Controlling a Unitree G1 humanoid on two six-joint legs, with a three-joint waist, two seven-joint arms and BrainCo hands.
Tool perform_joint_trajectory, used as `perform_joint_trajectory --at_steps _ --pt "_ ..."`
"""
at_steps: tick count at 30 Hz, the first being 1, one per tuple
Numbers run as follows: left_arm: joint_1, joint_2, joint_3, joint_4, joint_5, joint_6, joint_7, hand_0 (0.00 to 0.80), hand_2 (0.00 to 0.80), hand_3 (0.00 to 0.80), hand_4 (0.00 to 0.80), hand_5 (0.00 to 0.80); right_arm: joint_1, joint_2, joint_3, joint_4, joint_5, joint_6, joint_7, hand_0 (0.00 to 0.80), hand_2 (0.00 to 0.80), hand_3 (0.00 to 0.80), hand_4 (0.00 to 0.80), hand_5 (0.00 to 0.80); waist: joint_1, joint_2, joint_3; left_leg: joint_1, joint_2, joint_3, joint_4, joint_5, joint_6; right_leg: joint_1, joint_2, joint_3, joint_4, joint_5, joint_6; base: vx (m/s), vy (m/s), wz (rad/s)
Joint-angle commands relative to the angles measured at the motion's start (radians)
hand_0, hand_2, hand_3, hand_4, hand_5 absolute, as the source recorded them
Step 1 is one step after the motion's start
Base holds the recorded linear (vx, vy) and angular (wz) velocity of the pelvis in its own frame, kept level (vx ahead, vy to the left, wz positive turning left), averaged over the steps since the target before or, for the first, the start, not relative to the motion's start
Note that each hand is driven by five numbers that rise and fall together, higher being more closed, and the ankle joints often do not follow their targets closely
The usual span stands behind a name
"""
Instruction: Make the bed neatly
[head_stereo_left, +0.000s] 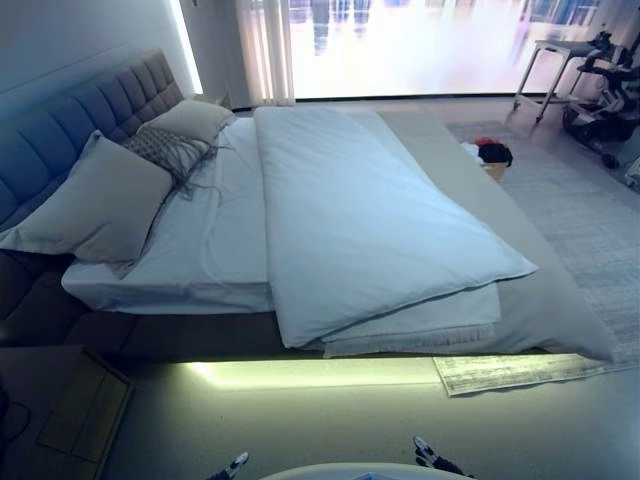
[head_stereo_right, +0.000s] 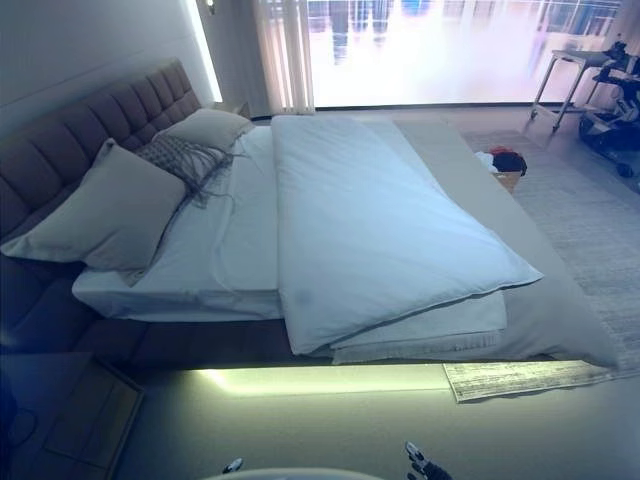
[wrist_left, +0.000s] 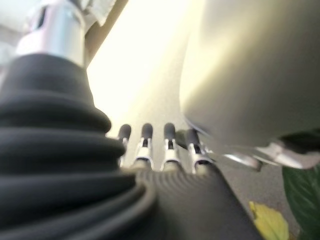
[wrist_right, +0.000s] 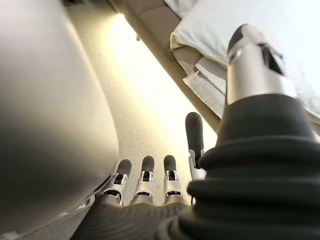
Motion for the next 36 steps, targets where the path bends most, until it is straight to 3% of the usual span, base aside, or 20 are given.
perform_joint_trajectory --at_steps 1,4,9,22,29,34,36 --pt "-0.069 -0.056 -0.038 0.068 0.229 -0.040 0.005 0.000 0.000 0.000 0.000 0.000 -0.081 0.033 -0.012 0.048 0.003 -0.021 0.152 0.000 0.000 0.000 0.000 0.000 0.013 -0.021 0.022 -0.006 -0.094 0.064 0.010 -0.056 0.075 0.013 0.015 -0.057 0.006 -0.040 0.010 0.004 0.006 0.03" --pt "-0.074 -0.058 -0.068 0.047 0.183 -0.075 -0.005 0.000 0.000 0.000 0.000 0.000 -0.082 0.028 0.022 0.023 0.026 -0.049 0.194 0.000 0.000 0.000 0.000 0.000 0.009 -0.017 0.025 -0.009 -0.094 0.066 0.009 -0.055 0.074 0.011 0.016 -0.055 0.006 -0.041 0.011 0.000 0.004 0.01" --pt "-0.085 -0.064 -0.095 0.041 0.163 -0.035 -0.021 0.000 0.000 0.000 0.000 0.000 -0.099 0.020 0.022 0.013 0.082 -0.057 0.145 0.000 0.000 0.000 0.000 0.000 0.013 -0.019 0.030 -0.010 -0.095 0.064 0.007 -0.052 0.075 0.010 0.016 -0.060 0.006 -0.037 0.011 0.000 0.000 0.00" --pt "-0.090 -0.057 -0.059 0.065 0.106 -0.042 -0.038 0.000 0.000 0.000 0.000 0.000 -0.102 0.038 0.004 0.042 0.119 -0.041 0.037 0.000 0.000 0.000 0.000 0.000 0.023 -0.028 0.025 -0.005 -0.097 0.062 0.004 -0.047 0.076 0.018 0.018 -0.074 0.006 -0.037 0.007 0.000 -0.002 0.00" --pt "-0.100 -0.045 -0.064 0.076 0.162 -0.025 -0.028 0.000 0.000 0.000 0.000 0.000 -0.103 0.027 -0.014 0.066 0.051 -0.090 -0.134 0.000 0.000 0.000 0.000 0.000 0.022 -0.031 0.037 -0.012 -0.090 0.059 0.004 -0.041 0.077 0.015 0.023 -0.077 0.025 -0.046 0.002 -0.012 -0.052 0.00" --pt "-0.098 -0.043 -0.061 0.084 0.170 -0.016 -0.018 0.000 0.000 0.000 0.000 0.000 -0.104 0.029 -0.015 0.079 0.000 -0.058 -0.175 0.000 0.000 0.000 0.000 0.000 0.016 -0.034 0.047 0.000 -0.083 0.060 0.014 -0.044 0.079 0.015 0.031 -0.068 0.043 -0.061 -0.006 0.037 -0.075 0.00" --pt "-0.097 -0.048 -0.058 0.084 0.187 -0.022 -0.004 0.000 0.000 0.000 0.000 0.000 -0.107 0.030 -0.006 0.083 -0.046 -0.047 -0.198 0.000 0.000 0.000 0.000 0.000 0.013 -0.045 0.057 -0.024 -0.069 0.072 0.100 -0.057 0.070 0.009 0.032 -0.058 0.056 -0.065 -0.019 0.006 -0.087 0.00"
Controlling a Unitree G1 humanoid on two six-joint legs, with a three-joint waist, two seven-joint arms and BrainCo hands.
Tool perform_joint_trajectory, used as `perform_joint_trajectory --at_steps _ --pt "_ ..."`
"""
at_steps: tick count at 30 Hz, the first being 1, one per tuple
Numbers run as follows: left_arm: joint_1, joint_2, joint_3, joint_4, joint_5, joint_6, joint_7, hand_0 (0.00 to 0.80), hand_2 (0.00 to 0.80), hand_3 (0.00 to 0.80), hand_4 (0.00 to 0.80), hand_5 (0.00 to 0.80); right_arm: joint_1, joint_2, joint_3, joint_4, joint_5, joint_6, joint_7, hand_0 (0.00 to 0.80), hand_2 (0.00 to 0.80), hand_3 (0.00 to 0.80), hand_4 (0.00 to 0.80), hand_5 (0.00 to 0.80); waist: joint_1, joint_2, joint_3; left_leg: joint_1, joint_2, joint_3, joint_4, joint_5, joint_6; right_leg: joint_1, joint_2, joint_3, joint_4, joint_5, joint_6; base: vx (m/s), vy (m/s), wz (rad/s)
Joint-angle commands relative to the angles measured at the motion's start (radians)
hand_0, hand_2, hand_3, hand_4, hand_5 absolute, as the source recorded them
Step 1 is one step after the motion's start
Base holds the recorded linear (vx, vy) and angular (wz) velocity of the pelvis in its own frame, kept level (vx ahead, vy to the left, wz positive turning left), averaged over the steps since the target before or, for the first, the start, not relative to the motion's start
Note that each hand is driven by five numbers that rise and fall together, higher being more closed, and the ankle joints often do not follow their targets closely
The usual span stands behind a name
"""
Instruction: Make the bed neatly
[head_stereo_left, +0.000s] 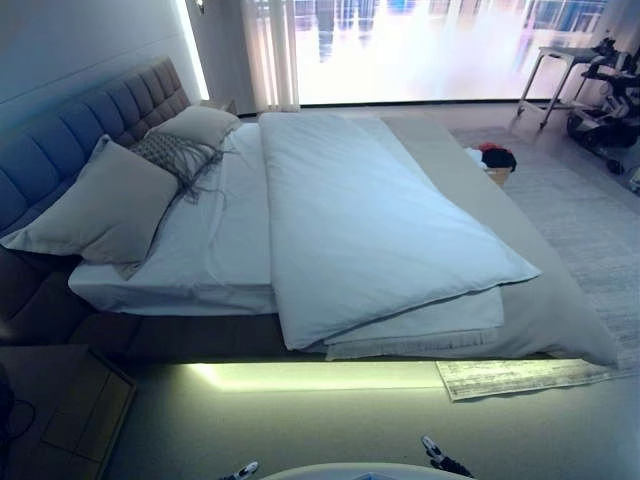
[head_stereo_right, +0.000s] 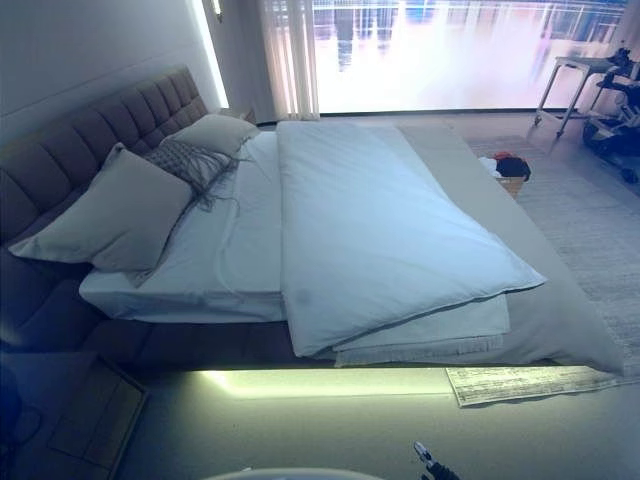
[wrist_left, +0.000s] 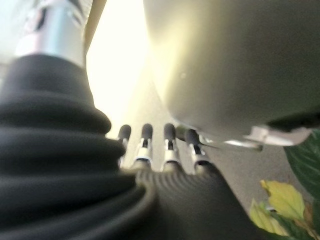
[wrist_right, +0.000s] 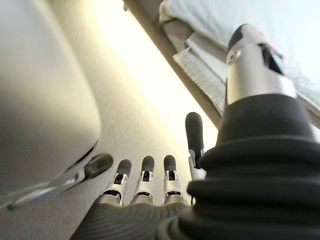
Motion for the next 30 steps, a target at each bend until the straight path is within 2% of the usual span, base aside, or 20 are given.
perform_joint_trajectory --at_steps 1,2,3,4,5,6,7,8,10,12,15,17,18,19,21,23,25,27,30 --pt "-0.095 -0.045 0.011 0.083 0.035 -0.002 0.001 0.000 0.000 0.000 0.000 0.000 -0.111 0.029 -0.021 0.079 -0.070 0.003 -0.031 0.000 0.000 0.000 0.000 0.000 0.013 -0.045 0.066 -0.042 -0.064 0.087 0.144 -0.070 0.066 0.000 0.027 -0.049 0.067 -0.067 -0.025 -0.026 -0.088 -0.02" --pt "-0.098 -0.048 0.012 0.081 0.027 -0.008 0.007 0.000 0.000 0.000 0.000 0.000 -0.115 0.027 -0.015 0.077 -0.078 0.009 -0.035 0.000 0.000 0.000 0.000 0.000 0.015 -0.054 0.076 -0.070 -0.058 0.096 0.209 -0.070 0.064 -0.002 0.023 -0.050 0.077 -0.071 -0.034 -0.061 -0.111 -0.02" --pt "-0.105 -0.055 0.011 0.078 -0.004 -0.019 0.019 0.000 0.000 0.000 0.000 0.000 -0.121 0.023 -0.004 0.068 -0.104 0.025 -0.060 0.000 0.000 0.000 0.000 0.000 0.024 -0.069 0.100 -0.169 -0.042 0.097 0.374 -0.038 0.054 -0.007 0.019 -0.058 0.100 -0.081 -0.057 -0.104 -0.135 -0.01" --pt "-0.111 -0.063 0.012 0.077 -0.034 -0.030 0.022 0.000 0.000 0.000 0.000 0.000 -0.126 0.013 0.004 0.059 -0.117 0.031 -0.075 0.000 0.000 0.000 0.000 0.000 0.035 -0.070 0.132 -0.286 -0.035 0.074 0.540 0.023 0.035 -0.006 0.023 -0.062 0.122 -0.088 -0.078 -0.119 -0.111 0.00" --pt "-0.114 -0.071 0.019 0.078 -0.061 -0.039 0.021 0.000 0.000 0.000 0.000 0.000 -0.130 0.003 0.008 0.056 -0.128 0.036 -0.088 0.000 0.000 0.000 0.000 0.000 0.046 -0.067 0.158 -0.366 -0.047 0.046 0.639 0.061 0.024 -0.008 0.023 -0.058 0.149 -0.096 -0.092 -0.073 -0.042 -0.23" --pt "-0.112 -0.078 0.029 0.081 -0.068 -0.045 0.021 0.000 0.000 0.000 0.000 0.000 -0.130 -0.007 0.007 0.058 -0.136 0.039 -0.090 0.000 0.000 0.000 0.000 0.000 0.055 -0.059 0.174 -0.415 -0.059 0.018 0.684 0.117 0.007 -0.006 0.025 -0.054 0.169 -0.105 -0.100 0.033 0.042 -0.40" --pt "-0.108 -0.081 0.038 0.085 -0.068 -0.050 0.024 0.000 0.000 0.000 0.000 0.000 -0.129 -0.013 0.004 0.059 -0.146 0.044 -0.085 0.000 0.000 0.000 0.000 0.000 0.060 -0.051 0.185 -0.436 -0.063 0.003 0.693 0.153 -0.005 0.000 0.027 -0.047 0.180 -0.112 -0.101 0.149 0.085 -0.50" --pt "-0.103 -0.078 0.050 0.090 -0.049 -0.051 0.027 0.000 0.000 0.000 0.000 0.000 -0.127 -0.019 -0.001 0.062 -0.158 0.049 -0.075 0.000 0.000 0.000 0.000 0.000 0.064 -0.037 0.194 -0.444 -0.047 0.006 0.644 0.199 -0.019 0.017 0.035 -0.038 0.184 -0.125 -0.103 0.236 0.116 -0.34" --pt "-0.098 -0.071 0.057 0.098 -0.032 -0.047 0.035 0.000 0.000 0.000 0.000 0.000 -0.124 -0.020 -0.001 0.065 -0.166 0.052 -0.070 0.000 0.000 0.000 0.000 0.000 0.070 -0.023 0.201 -0.430 -0.027 0.020 0.532 0.236 -0.028 0.050 0.043 -0.026 0.179 -0.141 -0.096 0.278 0.114 -0.26" --pt "-0.093 -0.066 0.061 0.102 -0.037 -0.042 0.051 0.000 0.000 0.000 0.000 0.000 -0.120 -0.018 -0.001 0.069 -0.163 0.050 -0.068 0.000 0.000 0.000 0.000 0.000 0.079 -0.008 0.197 -0.414 0.002 0.010 0.341 0.277 -0.035 0.093 0.061 0.004 0.160 -0.157 -0.078 0.332 0.135 -0.31" --pt "-0.080 -0.066 0.061 0.105 -0.062 -0.043 0.074 0.000 0.000 0.000 0.000 0.000 -0.113 -0.019 -0.005 0.085 -0.163 0.043 -0.059 0.000 0.000 0.000 0.000 0.000 0.095 -0.002 0.185 -0.377 0.026 0.014 0.071 0.285 -0.035 0.163 0.070 0.044 0.123 -0.181 -0.056 0.329 0.116 -0.04" --pt "-0.067 -0.067 0.070 0.108 -0.056 -0.035 0.078 0.000 0.000 0.000 0.000 0.000 -0.102 -0.021 -0.017 0.101 -0.153 0.032 -0.039 0.000 0.000 0.000 0.000 0.000 0.104 -0.001 0.170 -0.366 0.028 0.015 0.005 0.276 -0.035 0.210 0.073 0.069 0.108 -0.216 -0.046 0.374 0.127 -0.49" --pt "-0.062 -0.067 0.075 0.108 -0.048 -0.035 0.075 0.000 0.000 0.000 0.000 0.000 -0.097 -0.020 -0.026 0.104 -0.151 0.029 -0.030 0.000 0.000 0.000 0.000 0.000 0.103 -0.002 0.161 -0.361 0.032 0.032 -0.002 0.260 -0.031 0.227 0.069 0.081 0.102 -0.230 -0.042 0.342 0.156 -0.34" --pt "-0.056 -0.069 0.076 0.109 -0.054 -0.040 0.073 0.000 0.000 0.000 0.000 0.000 -0.094 -0.019 -0.031 0.110 -0.154 0.022 -0.034 0.000 0.000 0.000 0.000 0.000 0.101 -0.002 0.151 -0.372 0.036 0.050 -0.003 0.226 -0.027 0.239 0.062 0.091 0.100 -0.243 -0.039 0.354 0.184 -0.28" --pt "-0.054 -0.066 0.074 0.109 -0.054 -0.045 0.079 0.000 0.000 0.000 0.000 0.000 -0.098 -0.019 -0.041 0.121 -0.159 0.016 -0.047 0.000 0.000 0.000 0.000 0.000 0.100 -0.001 0.133 -0.357 0.038 0.070 -0.003 0.210 -0.022 0.257 0.046 0.094 0.104 -0.263 -0.025 0.383 0.192 -0.06" --pt "-0.055 -0.058 0.072 0.110 -0.050 -0.061 0.087 0.000 0.000 0.000 0.000 0.000 -0.103 -0.018 -0.044 0.119 -0.150 0.025 -0.020 0.000 0.000 0.000 0.000 0.000 0.107 -0.006 0.127 -0.340 0.037 0.070 0.013 0.210 -0.021 0.273 0.028 0.087 0.102 -0.268 -0.014 0.384 0.145 -0.03" --pt "-0.056 -0.044 0.078 0.107 -0.057 -0.063 0.081 0.000 0.000 0.000 0.000 0.000 -0.108 -0.007 -0.032 0.108 -0.209 0.034 0.008 0.000 0.000 0.000 0.000 0.000 0.121 -0.014 0.115 -0.340 0.040 0.059 0.049 0.200 -0.015 0.283 0.003 0.073 0.099 -0.269 -0.006 0.370 0.123 0.04" --pt "-0.067 -0.033 0.073 0.104 -0.028 -0.048 0.078 0.000 0.000 0.000 0.000 0.000 -0.116 0.004 -0.005 0.087 -0.205 0.036 0.024 0.000 0.000 0.000 0.000 0.000 0.133 -0.022 0.109 -0.387 0.046 0.052 0.128 0.189 -0.016 0.286 -0.017 0.061 0.101 -0.274 0.003 0.283 0.107 0.01" --pt "-0.071 -0.029 0.068 0.107 0.002 -0.026 0.079 0.000 0.000 0.000 0.000 0.000 -0.131 0.010 0.011 0.061 -0.171 0.038 0.051 0.000 0.000 0.000 0.000 0.000 0.141 -0.025 0.104 -0.456 0.073 0.053 0.258 0.193 -0.035 0.285 -0.046 0.043 0.117 -0.280 0.016 0.292 0.131 -0.14"
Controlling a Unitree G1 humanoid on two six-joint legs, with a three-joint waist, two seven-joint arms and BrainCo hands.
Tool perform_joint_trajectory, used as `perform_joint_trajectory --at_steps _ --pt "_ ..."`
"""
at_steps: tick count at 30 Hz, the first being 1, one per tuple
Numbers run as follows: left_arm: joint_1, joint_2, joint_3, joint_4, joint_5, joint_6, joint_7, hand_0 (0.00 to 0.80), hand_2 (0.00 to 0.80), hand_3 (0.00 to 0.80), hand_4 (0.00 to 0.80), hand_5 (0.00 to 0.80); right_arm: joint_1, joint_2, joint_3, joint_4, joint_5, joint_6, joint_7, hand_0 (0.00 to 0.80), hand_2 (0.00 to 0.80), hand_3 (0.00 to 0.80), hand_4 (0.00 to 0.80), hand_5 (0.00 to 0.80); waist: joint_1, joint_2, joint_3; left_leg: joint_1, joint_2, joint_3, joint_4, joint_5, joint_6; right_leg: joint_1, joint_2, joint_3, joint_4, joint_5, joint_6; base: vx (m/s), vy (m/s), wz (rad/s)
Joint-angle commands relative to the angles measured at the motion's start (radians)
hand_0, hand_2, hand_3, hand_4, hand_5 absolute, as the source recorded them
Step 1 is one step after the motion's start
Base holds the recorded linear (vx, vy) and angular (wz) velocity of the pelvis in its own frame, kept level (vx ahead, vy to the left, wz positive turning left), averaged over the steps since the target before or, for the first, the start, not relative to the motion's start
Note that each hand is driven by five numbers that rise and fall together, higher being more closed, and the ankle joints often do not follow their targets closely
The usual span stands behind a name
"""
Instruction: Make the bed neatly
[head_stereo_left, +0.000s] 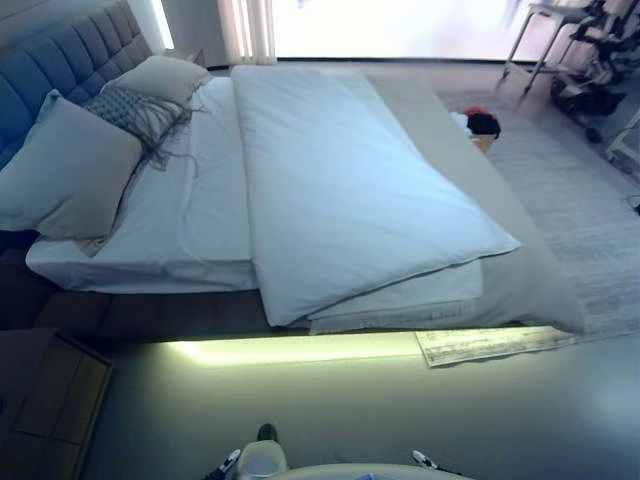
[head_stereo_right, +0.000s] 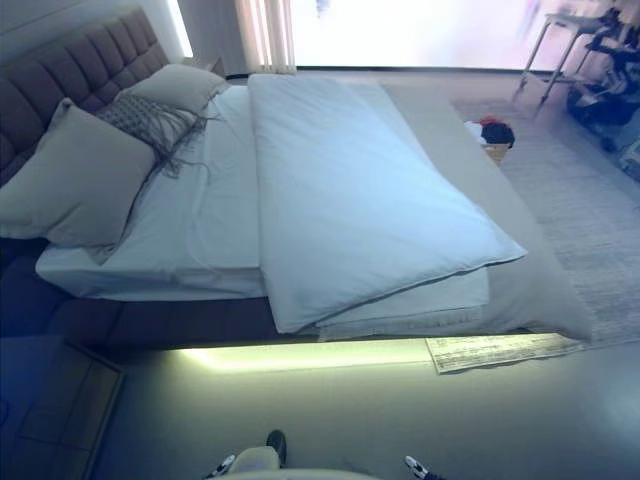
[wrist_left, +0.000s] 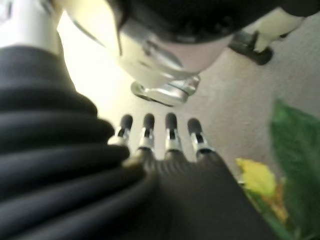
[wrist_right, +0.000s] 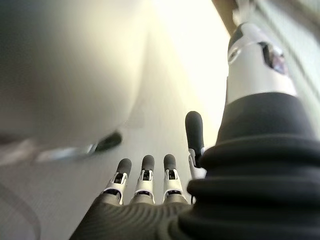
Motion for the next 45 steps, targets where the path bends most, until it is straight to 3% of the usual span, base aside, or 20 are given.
perform_joint_trajectory --at_steps 1,6,9,11,12,13,14,16,17,20,22,23,25,28,35,40,41,42,44,45 --pt "-0.007 -0.036 -0.027 0.034 0.042 0.019 -0.005 0.000 0.000 0.000 0.000 0.000 -0.009 -0.042 0.006 -0.049 0.034 -0.008 0.043 0.000 0.000 0.000 0.000 0.000 0.029 0.053 -0.044 -0.232 0.107 -0.059 0.130 0.085 -0.079 0.126 0.009 -0.063 0.060 -0.088 0.007 0.325 0.177 -0.32" --pt "-0.002 -0.044 -0.022 0.030 0.042 0.027 -0.019 0.000 0.000 0.000 0.000 0.000 0.003 -0.042 -0.024 -0.057 0.005 0.003 0.010 0.000 0.000 0.000 0.000 0.000 0.021 0.046 -0.060 -0.252 0.091 -0.031 0.246 -0.024 -0.041 0.132 -0.062 -0.076 0.101 -0.083 0.055 0.288 0.227 -0.41" --pt "-0.016 -0.043 -0.027 0.030 0.042 0.035 -0.010 0.000 0.000 0.000 0.000 0.000 0.004 -0.047 -0.061 -0.032 -0.002 0.010 -0.021 0.000 0.000 0.000 0.000 0.000 0.020 0.041 -0.076 -0.253 0.049 -0.010 0.271 -0.078 0.006 0.141 -0.083 -0.074 0.169 -0.054 0.064 0.296 0.275 0.18" --pt "-0.025 -0.031 -0.039 0.029 0.063 0.041 -0.009 0.000 0.000 0.000 0.000 0.000 0.009 -0.047 -0.075 -0.022 0.000 0.007 -0.024 0.000 0.000 0.000 0.000 0.000 0.015 0.025 -0.085 -0.229 -0.009 -0.006 0.248 -0.112 0.050 0.086 -0.131 -0.055 0.316 0.149 0.081 0.251 0.223 0.28" --pt "-0.029 -0.022 -0.044 0.027 0.081 0.049 -0.004 0.000 0.000 0.000 0.000 0.000 0.011 -0.048 -0.078 -0.022 0.003 0.003 -0.023 0.000 0.000 0.000 0.000 0.000 0.000 0.028 -0.083 -0.185 -0.038 -0.018 0.207 -0.117 0.068 -0.020 -0.143 -0.028 0.423 0.247 0.084 0.303 0.237 0.34" --pt "-0.032 -0.014 -0.046 0.027 0.092 0.055 0.003 0.000 0.000 0.000 0.000 0.000 0.012 -0.049 -0.075 -0.025 0.009 0.003 -0.015 0.000 0.000 0.000 0.000 0.000 -0.022 0.038 -0.073 -0.127 -0.055 -0.030 0.160 -0.117 0.081 -0.150 -0.146 -0.013 0.493 0.294 0.074 0.307 0.215 0.40" --pt "-0.037 -0.005 -0.047 0.027 0.093 0.057 0.008 0.000 0.000 0.000 0.000 0.000 0.008 -0.051 -0.062 -0.030 0.026 0.003 -0.003 0.000 0.000 0.000 0.000 0.000 -0.041 0.050 -0.057 -0.082 -0.056 -0.034 0.124 -0.111 0.086 -0.252 -0.134 -0.015 0.514 0.277 0.053 0.255 0.134 0.34" --pt "-0.052 0.013 -0.050 0.023 0.073 0.057 0.005 0.000 0.000 0.000 0.000 0.000 -0.003 -0.057 -0.034 -0.039 0.070 0.001 0.021 0.000 0.000 0.000 0.000 0.000 -0.067 0.070 -0.031 -0.020 -0.043 -0.033 0.071 -0.094 0.070 -0.369 -0.058 -0.052 0.403 0.220 0.004 0.203 -0.030 0.21" --pt "-0.063 0.018 -0.053 0.026 0.065 0.051 0.000 0.000 0.000 0.000 0.000 0.000 -0.008 -0.058 -0.023 -0.041 0.093 -0.004 0.029 0.000 0.000 0.000 0.000 0.000 -0.078 0.067 -0.013 0.004 -0.054 -0.046 0.061 -0.101 0.066 -0.381 -0.032 -0.076 0.297 0.203 -0.004 0.187 -0.156 0.27" --pt "-0.090 0.027 -0.070 0.011 0.057 0.044 -0.021 0.000 0.000 0.000 0.000 0.000 -0.020 -0.059 -0.016 -0.056 0.124 -0.027 0.015 0.000 0.000 0.000 0.000 0.000 -0.123 0.043 0.020 0.034 -0.123 -0.102 0.073 -0.175 0.071 -0.534 -0.007 -0.063 0.047 0.338 0.037 0.142 -0.141 0.52" --pt "-0.111 0.021 -0.081 -0.005 0.019 0.037 -0.026 0.000 0.000 0.000 0.000 0.000 -0.051 -0.060 -0.013 -0.063 0.120 -0.031 -0.017 0.000 0.000 0.000 0.000 0.000 -0.129 0.035 0.041 0.021 -0.133 -0.081 0.140 -0.242 0.089 -0.573 -0.008 -0.105 0.080 0.318 0.029 0.061 -0.082 0.54" --pt "-0.104 0.006 -0.082 -0.010 0.005 0.039 -0.018 0.000 0.000 0.000 0.000 0.000 -0.060 -0.063 -0.020 -0.062 0.084 -0.021 -0.048 0.000 0.000 0.000 0.000 0.000 -0.123 0.035 0.046 0.037 -0.134 -0.089 0.168 -0.257 0.083 -0.539 -0.005 -0.117 0.093 0.307 0.024 0.194 -0.082 0.73" --pt "-0.079 -0.012 -0.079 -0.020 0.007 0.039 -0.010 0.000 0.000 0.000 0.000 0.000 -0.056 -0.070 -0.022 -0.063 0.087 -0.028 -0.048 0.000 0.000 0.000 0.000 0.000 -0.120 0.033 0.032 0.069 -0.127 -0.098 0.170 -0.265 0.077 -0.511 -0.001 -0.113 0.146 0.281 0.012 0.247 -0.058 0.84" --pt "-0.065 -0.028 -0.081 0.001 0.058 0.023 -0.044 0.000 0.000 0.000 0.000 0.000 -0.050 -0.079 -0.028 -0.075 0.099 -0.052 -0.012 0.000 0.000 0.000 0.000 0.000 -0.121 0.035 0.009 0.135 -0.108 -0.094 0.123 -0.263 0.066 -0.463 0.006 -0.135 0.116 0.271 0.006 0.250 -0.045 0.52" --pt "-0.071 -0.016 -0.087 0.011 0.100 0.034 -0.047 0.000 0.000 0.000 0.000 0.000 -0.059 -0.076 -0.007 -0.107 0.088 -0.077 -0.001 0.000 0.000 0.000 0.000 0.000 -0.128 0.048 -0.020 0.219 -0.096 -0.091 0.012 -0.278 0.055 -0.474 0.001 -0.160 0.111 0.273 0.021 0.132 -0.010 -0.09" --pt "-0.048 0.000 -0.077 0.018 0.122 0.054 -0.036 0.000 0.000 0.000 0.000 0.000 -0.044 -0.064 0.002 -0.107 0.106 -0.087 0.018 0.000 0.000 0.000 0.000 0.000 -0.132 0.055 -0.035 0.260 -0.087 -0.086 0.004 -0.295 0.052 -0.463 -0.002 -0.179 0.147 0.236 0.013 0.181 -0.064 0.02" --pt "-0.041 0.000 -0.074 0.022 0.131 0.059 -0.032 0.000 0.000 0.000 0.000 0.000 -0.041 -0.063 0.001 -0.108 0.121 -0.086 0.024 0.000 0.000 0.000 0.000 0.000 -0.136 0.060 -0.040 0.271 -0.079 -0.082 0.010 -0.290 0.043 -0.458 0.003 -0.184 0.147 0.227 0.003 0.188 -0.081 0.05" --pt "-0.034 0.000 -0.073 0.026 0.136 0.063 -0.029 0.000 0.000 0.000 0.000 0.000 -0.039 -0.063 -0.001 -0.109 0.139 -0.082 0.031 0.000 0.000 0.000 0.000 0.000 -0.137 0.070 -0.042 0.269 -0.059 -0.075 0.048 -0.240 0.017 -0.441 0.019 -0.191 0.141 0.212 -0.015 0.146 -0.071 0.03" --pt "-0.026 -0.003 -0.073 0.032 0.134 0.054 -0.027 0.000 0.000 0.000 0.000 0.000 -0.038 -0.070 -0.002 -0.124 0.173 -0.073 0.053 0.000 0.000 0.000 0.000 0.000 -0.122 0.059 -0.036 0.140 -0.038 -0.100 0.274 -0.074 -0.037 -0.380 0.030 -0.190 0.095 0.194 -0.055 0.101 -0.071 0.02" --pt "-0.022 -0.009 -0.066 0.037 0.134 0.041 -0.029 0.000 0.000 0.000 0.000 0.000 -0.041 -0.074 -0.005 -0.129 0.179 -0.066 0.064 0.000 0.000 0.000 0.000 0.000 -0.108 0.047 -0.023 0.051 -0.043 -0.120 0.375 -0.050 -0.043 -0.350 0.022 -0.183 0.078 0.191 -0.063 0.098 -0.018 -0.03"
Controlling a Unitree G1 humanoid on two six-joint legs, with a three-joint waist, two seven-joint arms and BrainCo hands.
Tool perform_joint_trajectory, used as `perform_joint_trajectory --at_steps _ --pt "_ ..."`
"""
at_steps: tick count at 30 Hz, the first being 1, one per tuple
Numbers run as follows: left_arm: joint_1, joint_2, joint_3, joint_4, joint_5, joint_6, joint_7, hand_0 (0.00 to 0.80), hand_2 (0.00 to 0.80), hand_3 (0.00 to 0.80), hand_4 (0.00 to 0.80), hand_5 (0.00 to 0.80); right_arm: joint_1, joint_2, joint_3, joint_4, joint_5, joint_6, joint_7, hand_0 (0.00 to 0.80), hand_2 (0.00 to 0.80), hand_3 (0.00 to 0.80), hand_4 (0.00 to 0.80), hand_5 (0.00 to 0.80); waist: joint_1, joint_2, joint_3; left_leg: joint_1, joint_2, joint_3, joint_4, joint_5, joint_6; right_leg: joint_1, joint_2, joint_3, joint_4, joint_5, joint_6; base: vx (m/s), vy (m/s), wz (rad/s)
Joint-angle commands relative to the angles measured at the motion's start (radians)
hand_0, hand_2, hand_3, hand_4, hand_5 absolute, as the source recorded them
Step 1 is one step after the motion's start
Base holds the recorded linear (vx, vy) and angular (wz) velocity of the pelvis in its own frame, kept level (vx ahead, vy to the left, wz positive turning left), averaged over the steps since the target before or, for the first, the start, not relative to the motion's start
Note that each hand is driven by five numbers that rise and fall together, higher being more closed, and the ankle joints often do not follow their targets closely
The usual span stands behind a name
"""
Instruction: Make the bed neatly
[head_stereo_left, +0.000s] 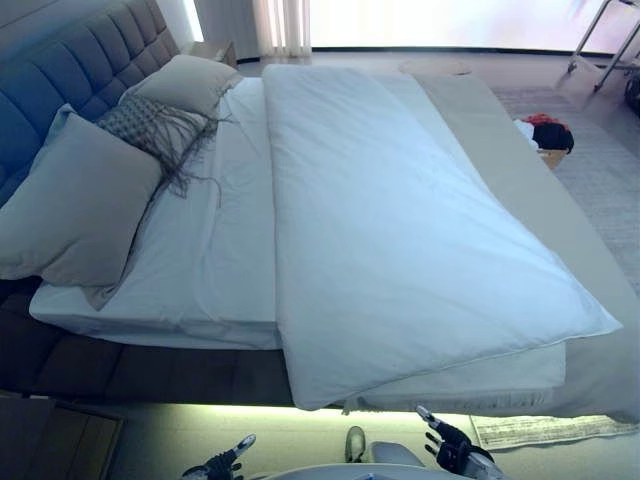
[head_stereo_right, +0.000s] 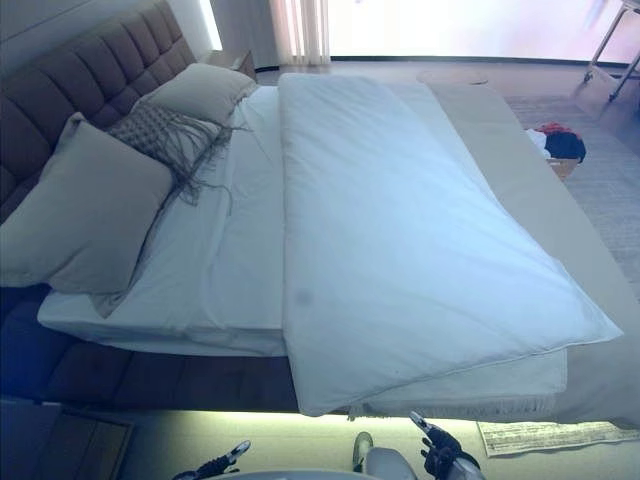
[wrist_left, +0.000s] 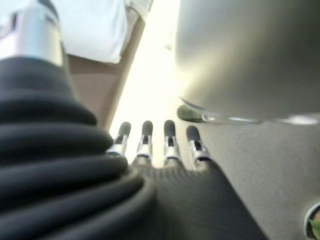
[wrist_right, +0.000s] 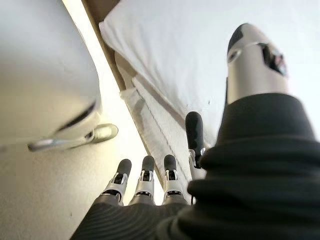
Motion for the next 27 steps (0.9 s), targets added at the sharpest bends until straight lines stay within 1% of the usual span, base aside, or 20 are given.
perform_joint_trajectory --at_steps 1,2,3,4,5,6,8,9,10,11,12,14,17,19,22,27 --pt "0.008 -0.018 0.018 0.022 0.054 -0.014 0.009 0.000 0.000 0.000 0.000 0.000 -0.050 -0.015 0.006 -0.006 0.070 -0.014 0.048 0.000 0.000 0.000 0.000 0.000 0.023 -0.030 0.023 -0.237 -0.023 -0.041 0.389 0.202 -0.024 0.024 -0.089 0.018 -0.031 0.021 0.052 0.131 0.081 -0.18" --pt "0.010 -0.024 0.021 0.020 0.053 -0.018 0.011 0.000 0.000 0.000 0.000 0.000 -0.052 -0.016 0.002 -0.007 0.093 -0.007 0.062 0.000 0.000 0.000 0.000 0.000 0.030 -0.030 0.034 -0.254 -0.005 -0.038 0.343 0.187 -0.020 0.047 -0.094 0.033 -0.036 0.011 0.059 0.133 0.172 -0.40" --pt "0.012 -0.024 0.018 0.017 0.053 -0.020 0.010 0.000 0.000 0.000 0.000 0.000 -0.056 -0.019 -0.006 -0.004 0.123 0.000 0.076 0.000 0.000 0.000 0.000 0.000 0.033 -0.027 0.042 -0.242 0.016 -0.026 0.269 0.175 -0.018 0.058 -0.101 0.044 -0.040 0.007 0.072 0.118 0.224 -0.51" --pt "0.010 -0.023 0.016 0.013 0.055 -0.021 0.008 0.000 0.000 0.000 0.000 0.000 -0.061 -0.023 -0.016 0.002 0.141 0.000 0.088 0.000 0.000 0.000 0.000 0.000 0.031 -0.024 0.045 -0.233 0.027 -0.014 0.195 0.156 -0.012 0.059 -0.107 0.050 -0.045 0.008 0.083 0.082 0.247 -0.49" --pt "0.003 -0.022 0.016 0.014 0.069 -0.023 0.000 0.000 0.000 0.000 0.000 0.000 -0.072 -0.033 -0.030 0.021 0.144 -0.015 0.104 0.000 0.000 0.000 0.000 0.000 0.029 -0.016 0.058 -0.233 0.026 0.005 0.137 0.136 0.008 0.052 -0.110 0.066 -0.024 0.002 0.093 0.068 0.222 -0.38" --pt "0.004 -0.019 0.013 0.010 0.064 -0.021 -0.003 0.000 0.000 0.000 0.000 0.000 -0.076 -0.033 -0.036 0.006 0.135 -0.020 0.094 0.000 0.000 0.000 0.000 0.000 0.031 -0.017 0.065 -0.220 0.009 -0.011 0.120 0.118 0.009 0.043 -0.124 0.071 -0.025 0.011 0.105 0.074 0.225 -0.38" --pt "-0.003 -0.007 0.001 -0.007 0.059 -0.012 -0.014 0.000 0.000 0.000 0.000 0.000 -0.083 -0.041 -0.040 -0.017 0.173 -0.032 0.105 0.000 0.000 0.000 0.000 0.000 0.018 -0.004 0.070 -0.189 0.016 0.014 0.058 0.114 0.003 0.019 -0.143 0.052 -0.025 0.029 0.125 0.061 0.157 -0.61" --pt "-0.011 0.002 -0.010 -0.010 0.051 -0.009 -0.023 0.000 0.000 0.000 0.000 0.000 -0.092 -0.046 -0.045 -0.016 0.191 -0.026 0.122 0.000 0.000 0.000 0.000 0.000 0.019 0.002 0.070 -0.171 0.020 0.031 0.022 0.116 0.000 0.007 -0.155 0.029 -0.034 0.047 0.139 0.047 0.101 -0.73" --pt "-0.017 0.004 -0.019 -0.011 0.047 -0.007 -0.022 0.000 0.000 0.000 0.000 0.000 -0.103 -0.048 -0.049 -0.013 0.204 -0.031 0.117 0.000 0.000 0.000 0.000 0.000 0.022 0.007 0.068 -0.153 0.019 0.040 -0.014 0.117 0.000 -0.007 -0.163 0.008 -0.039 0.063 0.154 0.044 0.078 -0.71" --pt "-0.020 0.005 -0.019 -0.011 0.034 -0.010 -0.014 0.000 0.000 0.000 0.000 0.000 -0.115 -0.044 -0.052 -0.014 0.203 -0.026 0.121 0.000 0.000 0.000 0.000 0.000 0.033 0.009 0.067 -0.140 0.019 0.061 -0.030 0.113 0.000 -0.020 -0.183 -0.029 -0.032 0.074 0.170 0.016 0.047 -0.72" --pt "-0.024 0.007 -0.015 -0.013 0.023 -0.013 -0.004 0.000 0.000 0.000 0.000 0.000 -0.128 -0.040 -0.049 -0.015 0.207 -0.024 0.120 0.000 0.000 0.000 0.000 0.000 0.039 0.011 0.067 -0.140 0.021 0.068 -0.033 0.111 0.003 -0.030 -0.190 -0.035 -0.019 0.070 0.175 -0.029 -0.004 -0.71" --pt "-0.040 0.021 -0.019 -0.013 -0.005 -0.018 0.015 0.000 0.000 0.000 0.000 0.000 -0.147 -0.037 -0.043 -0.021 0.220 -0.029 0.104 0.000 0.000 0.000 0.000 0.000 0.041 0.008 0.068 -0.167 0.025 0.056 -0.019 0.104 0.009 -0.043 -0.185 -0.004 -0.018 0.058 0.169 -0.044 -0.057 -0.46" --pt "-0.079 0.040 -0.016 -0.025 -0.042 -0.017 0.024 0.000 0.000 0.000 0.000 0.000 -0.187 -0.043 -0.038 -0.030 0.252 -0.032 0.062 0.000 0.000 0.000 0.000 0.000 0.046 -0.002 0.095 -0.233 0.046 0.064 0.052 0.095 -0.005 -0.056 -0.196 -0.003 -0.006 0.045 0.164 -0.070 -0.090 0.25" --pt "-0.099 0.042 -0.018 -0.028 -0.047 -0.020 0.019 0.000 0.000 0.000 0.000 0.000 -0.210 -0.052 -0.046 -0.026 0.283 -0.017 0.046 0.000 0.000 0.000 0.000 0.000 0.049 -0.003 0.115 -0.282 0.057 0.051 0.099 0.094 -0.012 -0.081 -0.197 -0.001 0.020 0.034 0.156 -0.096 -0.077 0.26" --pt "-0.129 0.040 -0.036 -0.037 -0.079 -0.031 0.016 0.000 0.000 0.000 0.000 0.000 -0.254 -0.062 -0.044 -0.023 0.320 -0.002 0.013 0.000 0.000 0.000 0.000 0.000 0.046 0.005 0.152 -0.354 0.072 0.032 0.145 0.100 -0.020 -0.148 -0.202 0.013 0.073 0.022 0.144 -0.127 -0.022 0.10" --pt "-0.175 0.028 -0.051 -0.045 -0.132 -0.063 0.000 0.000 0.000 0.000 0.000 0.000 -0.320 -0.092 -0.051 -0.011 0.346 0.036 -0.035 0.000 0.000 0.000 0.000 0.000 0.042 0.014 0.207 -0.458 0.079 0.016 0.213 0.097 -0.025 -0.250 -0.204 0.026 0.146 0.004 0.126 -0.118 0.010 0.07"
